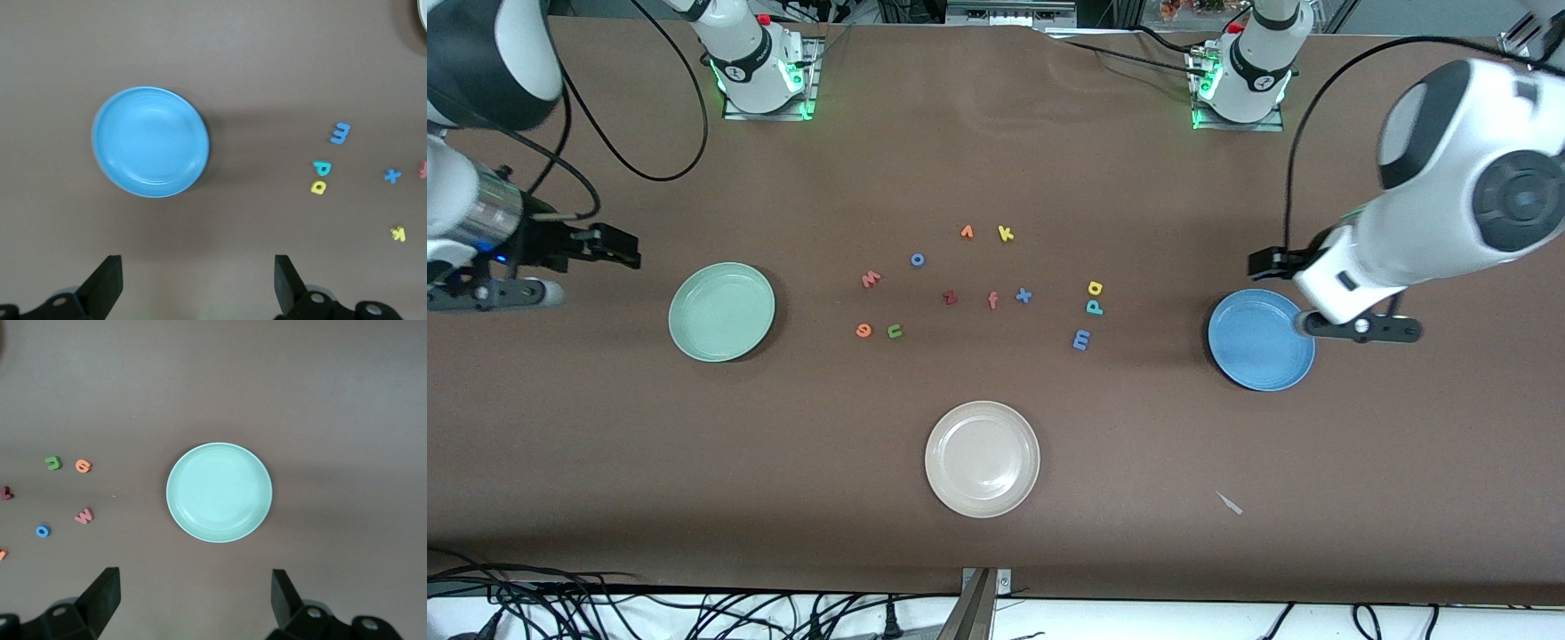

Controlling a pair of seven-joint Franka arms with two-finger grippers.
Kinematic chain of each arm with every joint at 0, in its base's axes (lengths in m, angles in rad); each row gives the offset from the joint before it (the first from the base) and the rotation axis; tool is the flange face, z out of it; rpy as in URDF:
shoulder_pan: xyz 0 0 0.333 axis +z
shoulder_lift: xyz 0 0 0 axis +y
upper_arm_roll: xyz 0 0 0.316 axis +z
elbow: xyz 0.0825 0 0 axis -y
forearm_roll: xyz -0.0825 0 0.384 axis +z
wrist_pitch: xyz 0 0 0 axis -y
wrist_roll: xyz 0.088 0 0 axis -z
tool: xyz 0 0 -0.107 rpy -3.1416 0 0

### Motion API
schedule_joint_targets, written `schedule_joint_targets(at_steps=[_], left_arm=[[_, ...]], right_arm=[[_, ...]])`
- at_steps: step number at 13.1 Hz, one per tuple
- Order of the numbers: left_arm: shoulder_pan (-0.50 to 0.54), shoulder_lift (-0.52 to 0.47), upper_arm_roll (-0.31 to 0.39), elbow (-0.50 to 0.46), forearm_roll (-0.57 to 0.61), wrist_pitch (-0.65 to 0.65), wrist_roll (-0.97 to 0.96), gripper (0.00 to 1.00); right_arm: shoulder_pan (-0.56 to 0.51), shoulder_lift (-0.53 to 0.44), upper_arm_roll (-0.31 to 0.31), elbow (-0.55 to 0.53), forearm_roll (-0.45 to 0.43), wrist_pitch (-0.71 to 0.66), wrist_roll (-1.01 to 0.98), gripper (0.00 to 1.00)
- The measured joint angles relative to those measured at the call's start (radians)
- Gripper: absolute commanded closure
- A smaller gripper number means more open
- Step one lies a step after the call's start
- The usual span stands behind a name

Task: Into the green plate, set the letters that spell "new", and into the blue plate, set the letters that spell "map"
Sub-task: 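Reach the left gripper to yellow letter while the right gripper reaches orange letter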

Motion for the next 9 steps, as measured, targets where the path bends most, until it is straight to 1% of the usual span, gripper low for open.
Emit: schedule_joint_targets(at_steps=[3,5,7,9], left_arm=[[-0.002,0.006,-0.061,-0.145,0.000,0.147,-0.129,0.00],[-0.007,0.010,-0.092,-0.254,0.000,0.280,-0.216,0.00],[-0.031,0.019,-0.101,-0.366,0.000,0.438,-0.296,0.02],[-0.069,0.051,-0.103,-0.430,0.000,0.558,-0.377,0.06]], right_arm=[[0.064,0.052,0.003,-0.001,0.019,0.060,0.018,0.00],[0.113,0.082,0.005,-0.003,0.022,0.099,0.086,0.00],[0.157,0.107,0.006,-0.013,0.023,0.144,0.163,0.00],[0.189,0.118,0.006,-0.050,0.024,0.221,0.224,0.00]])
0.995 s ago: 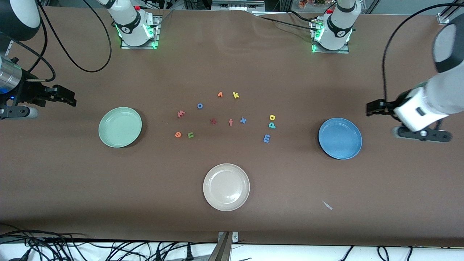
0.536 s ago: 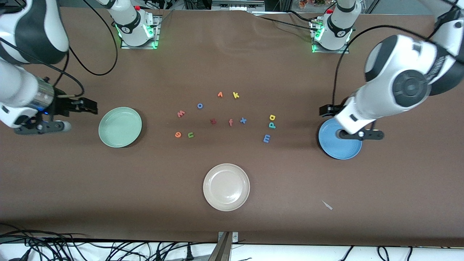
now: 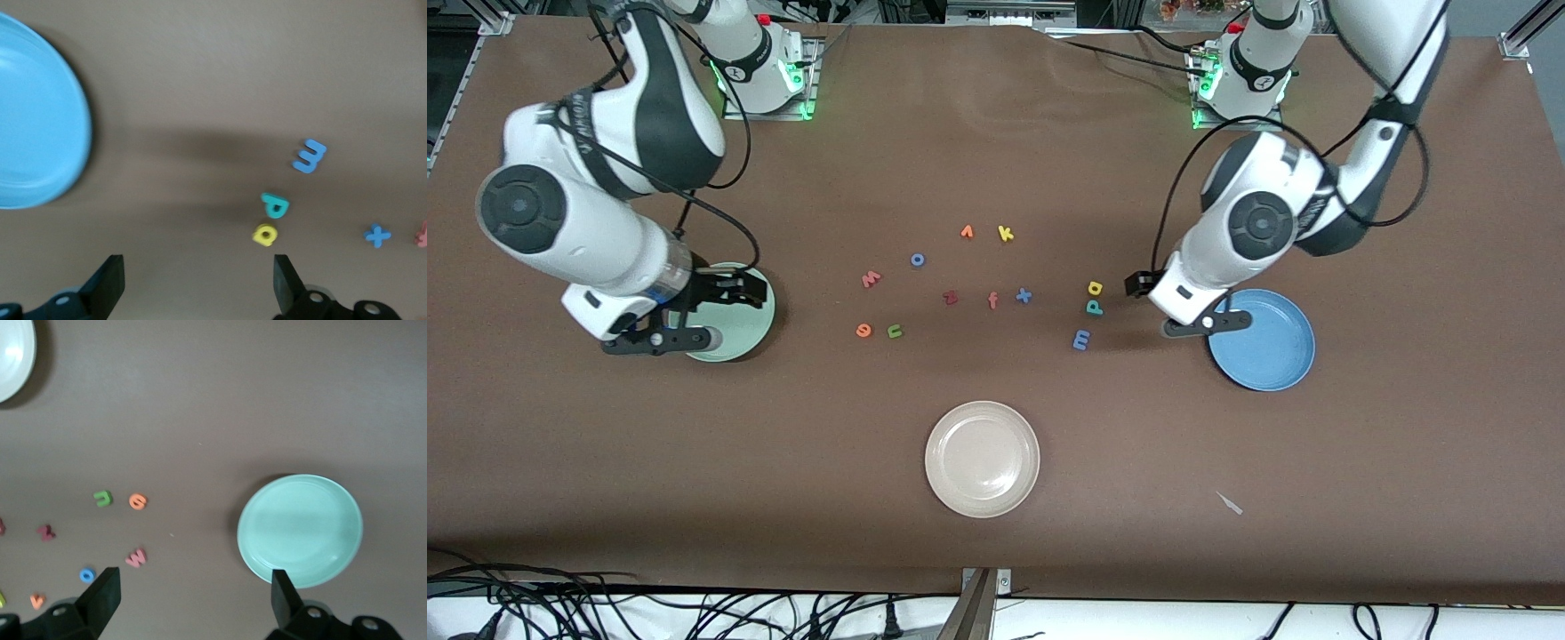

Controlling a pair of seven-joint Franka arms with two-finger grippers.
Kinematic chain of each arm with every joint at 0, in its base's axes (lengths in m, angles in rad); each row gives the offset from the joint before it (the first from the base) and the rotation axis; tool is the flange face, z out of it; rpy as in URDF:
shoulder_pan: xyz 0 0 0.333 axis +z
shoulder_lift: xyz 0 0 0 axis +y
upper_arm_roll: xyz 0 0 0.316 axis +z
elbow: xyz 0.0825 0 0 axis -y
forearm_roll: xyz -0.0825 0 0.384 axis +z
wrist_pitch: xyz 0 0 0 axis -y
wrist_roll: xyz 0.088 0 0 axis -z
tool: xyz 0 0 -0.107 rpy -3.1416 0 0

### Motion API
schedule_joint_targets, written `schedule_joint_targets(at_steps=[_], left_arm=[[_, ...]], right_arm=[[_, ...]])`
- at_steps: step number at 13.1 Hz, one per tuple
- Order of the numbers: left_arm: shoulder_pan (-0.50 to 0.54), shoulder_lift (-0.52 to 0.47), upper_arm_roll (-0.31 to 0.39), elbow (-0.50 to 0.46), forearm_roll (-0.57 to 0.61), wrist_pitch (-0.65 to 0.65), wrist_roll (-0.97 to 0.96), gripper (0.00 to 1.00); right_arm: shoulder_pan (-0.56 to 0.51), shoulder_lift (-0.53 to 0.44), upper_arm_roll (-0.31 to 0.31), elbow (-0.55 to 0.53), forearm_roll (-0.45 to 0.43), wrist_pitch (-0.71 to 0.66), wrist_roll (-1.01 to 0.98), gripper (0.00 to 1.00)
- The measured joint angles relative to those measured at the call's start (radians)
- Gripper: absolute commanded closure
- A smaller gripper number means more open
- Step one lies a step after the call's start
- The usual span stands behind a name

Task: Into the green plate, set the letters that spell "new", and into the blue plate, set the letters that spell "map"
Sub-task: 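Reach the left gripper to yellow letter while the right gripper reaches orange letter, then grasp the yellow letter with the left gripper while the right gripper lowers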

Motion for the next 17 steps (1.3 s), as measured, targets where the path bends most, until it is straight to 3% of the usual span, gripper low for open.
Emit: schedule_joint_targets(at_steps=[6,10,17], left_arm=[[-0.110,0.161,-0.001,-0.018,0.133,0.158,-0.223,0.27],[-0.131,0.213,0.000,-0.018,0.165,0.192,-0.280,0.33],[-0.151,0.248,0.001,-0.019,0.165,0.191,-0.300,0.41]], right_arm=[[0.093,0.041,0.000,-0.199,0.000,0.302,0.154,0.00],[0.133,0.100,0.000,-0.256,0.000,0.458,0.250,0.00],[0.189,0.162,-0.001,-0.331,0.000,0.602,0.349,0.00]])
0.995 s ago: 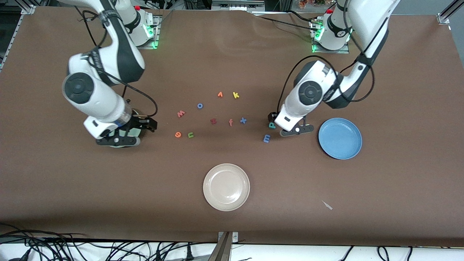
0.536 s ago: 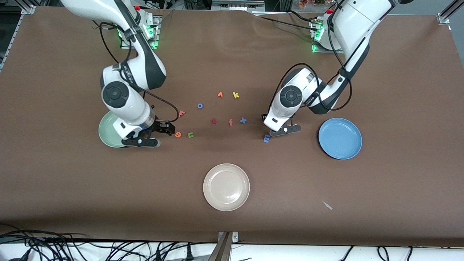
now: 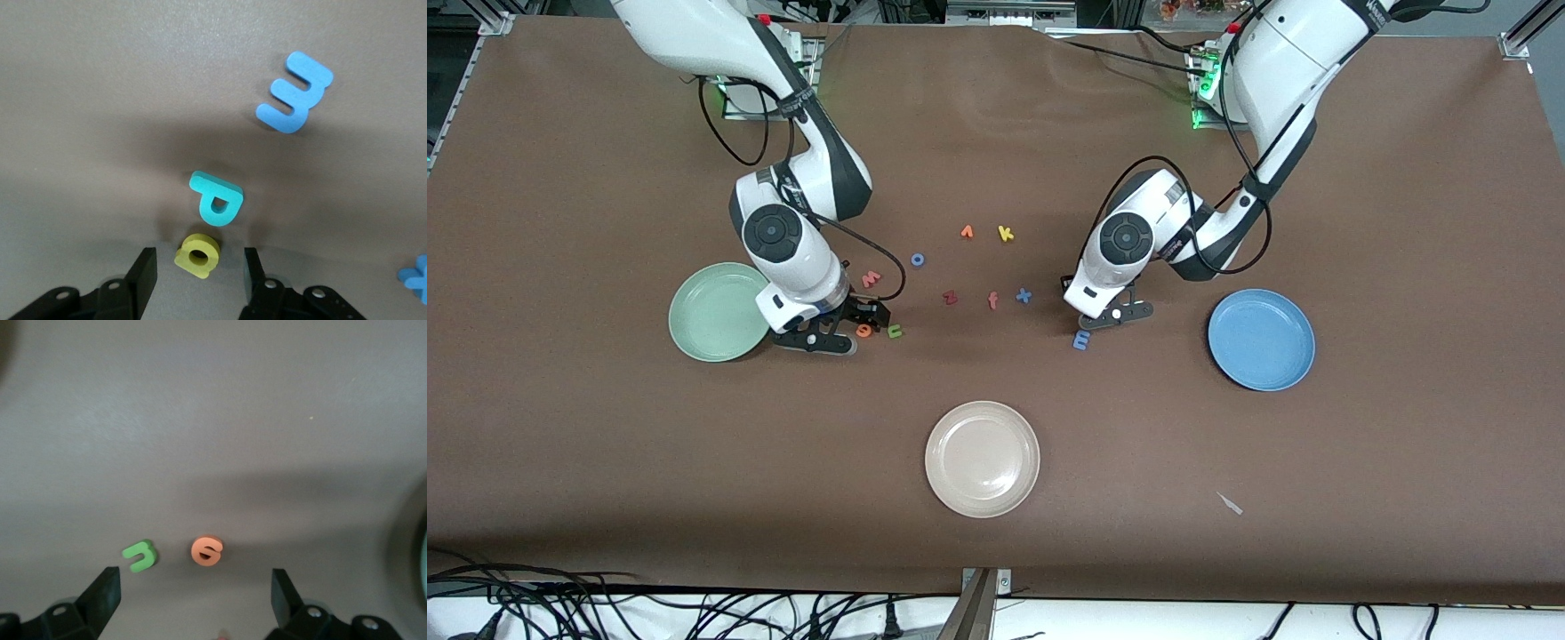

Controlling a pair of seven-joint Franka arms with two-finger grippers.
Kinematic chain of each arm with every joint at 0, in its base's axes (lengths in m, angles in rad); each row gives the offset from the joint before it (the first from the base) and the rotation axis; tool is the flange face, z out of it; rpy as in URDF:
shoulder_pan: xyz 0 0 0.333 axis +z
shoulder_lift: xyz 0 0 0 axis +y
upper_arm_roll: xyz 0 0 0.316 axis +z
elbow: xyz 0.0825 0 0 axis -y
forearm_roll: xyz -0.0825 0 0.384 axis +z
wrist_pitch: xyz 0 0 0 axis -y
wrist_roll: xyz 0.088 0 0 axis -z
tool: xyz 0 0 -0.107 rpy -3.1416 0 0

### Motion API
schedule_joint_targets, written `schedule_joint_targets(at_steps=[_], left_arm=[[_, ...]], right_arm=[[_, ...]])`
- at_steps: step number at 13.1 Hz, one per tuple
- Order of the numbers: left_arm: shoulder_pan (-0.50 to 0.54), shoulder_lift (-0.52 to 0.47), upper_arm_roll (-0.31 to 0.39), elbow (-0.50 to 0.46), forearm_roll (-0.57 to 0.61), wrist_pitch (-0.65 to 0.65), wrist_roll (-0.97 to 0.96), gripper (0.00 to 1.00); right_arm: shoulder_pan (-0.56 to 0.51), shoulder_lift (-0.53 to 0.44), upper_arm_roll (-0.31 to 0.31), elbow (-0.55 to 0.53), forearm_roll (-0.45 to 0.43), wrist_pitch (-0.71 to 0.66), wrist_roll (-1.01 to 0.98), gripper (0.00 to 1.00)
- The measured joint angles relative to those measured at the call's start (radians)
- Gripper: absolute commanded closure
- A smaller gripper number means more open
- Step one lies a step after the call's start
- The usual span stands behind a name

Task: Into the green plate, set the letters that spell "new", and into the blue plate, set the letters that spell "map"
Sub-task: 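Grasp the yellow letter with the left gripper while the right gripper lowers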

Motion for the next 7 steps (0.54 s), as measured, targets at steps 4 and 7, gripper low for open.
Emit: schedule_joint_targets(at_steps=[4,7], left_arm=[[0.002,0.002,0.003,-0.006,0.000,0.010,0.000,0.49],[0.002,0.004,0.004,-0.010,0.000,0.016,0.000,0.51]], right_arm=[[0.000,0.024,-0.003,-0.024,0.000,0.020,0.003,0.00],[0.000,0.043,-0.004,-0.025,0.001,0.025,0.004,0.01]])
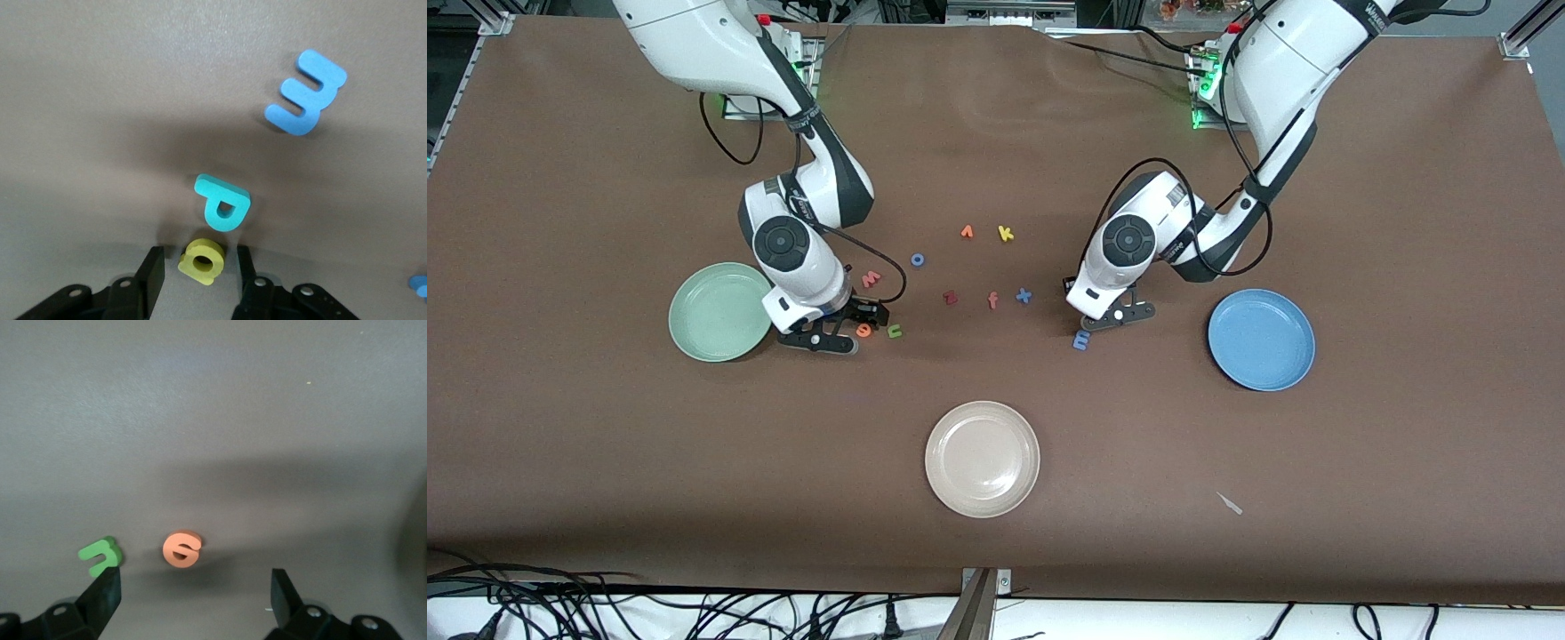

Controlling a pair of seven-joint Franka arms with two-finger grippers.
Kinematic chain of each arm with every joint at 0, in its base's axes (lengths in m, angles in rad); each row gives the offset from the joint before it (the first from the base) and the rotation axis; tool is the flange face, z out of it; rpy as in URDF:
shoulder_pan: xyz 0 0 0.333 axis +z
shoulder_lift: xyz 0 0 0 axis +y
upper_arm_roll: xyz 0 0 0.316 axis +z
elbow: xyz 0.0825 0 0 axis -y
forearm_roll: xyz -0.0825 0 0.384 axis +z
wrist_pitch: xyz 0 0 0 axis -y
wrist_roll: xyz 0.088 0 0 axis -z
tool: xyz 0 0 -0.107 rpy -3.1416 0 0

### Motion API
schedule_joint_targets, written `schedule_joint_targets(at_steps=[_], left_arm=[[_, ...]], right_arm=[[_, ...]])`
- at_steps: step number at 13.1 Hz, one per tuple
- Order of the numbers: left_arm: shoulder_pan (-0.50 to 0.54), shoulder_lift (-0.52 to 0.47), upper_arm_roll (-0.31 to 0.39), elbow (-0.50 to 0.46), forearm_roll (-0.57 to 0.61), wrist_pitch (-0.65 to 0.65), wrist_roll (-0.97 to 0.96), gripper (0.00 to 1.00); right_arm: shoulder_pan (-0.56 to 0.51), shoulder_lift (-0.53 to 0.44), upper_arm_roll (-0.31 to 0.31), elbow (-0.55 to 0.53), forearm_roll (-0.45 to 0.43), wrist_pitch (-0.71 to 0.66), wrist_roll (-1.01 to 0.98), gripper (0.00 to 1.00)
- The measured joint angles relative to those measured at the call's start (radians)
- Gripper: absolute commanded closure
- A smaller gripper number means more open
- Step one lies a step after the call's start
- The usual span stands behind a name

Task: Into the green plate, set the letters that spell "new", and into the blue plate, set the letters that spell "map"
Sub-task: 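Grasp the yellow letter with the left gripper while the right gripper lowers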

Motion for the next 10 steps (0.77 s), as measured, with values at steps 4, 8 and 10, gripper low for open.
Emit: schedule_joint_targets(at_steps=[4,8,10], left_arm=[[0.000,0.000,-0.001,0.000,0.000,0.004,0.000,0.73],[0.000,0.000,-0.004,0.000,0.000,0.010,0.000,0.96],[0.000,-0.001,-0.004,0.001,0.000,0.010,0.000,0.95]], right_arm=[[0.000,0.019,0.000,0.000,0.000,0.015,0.001,0.05],[0.000,0.031,0.000,0.000,0.000,0.025,0.001,0.09],[0.000,0.036,0.000,0.001,0.000,0.030,0.001,0.17]])
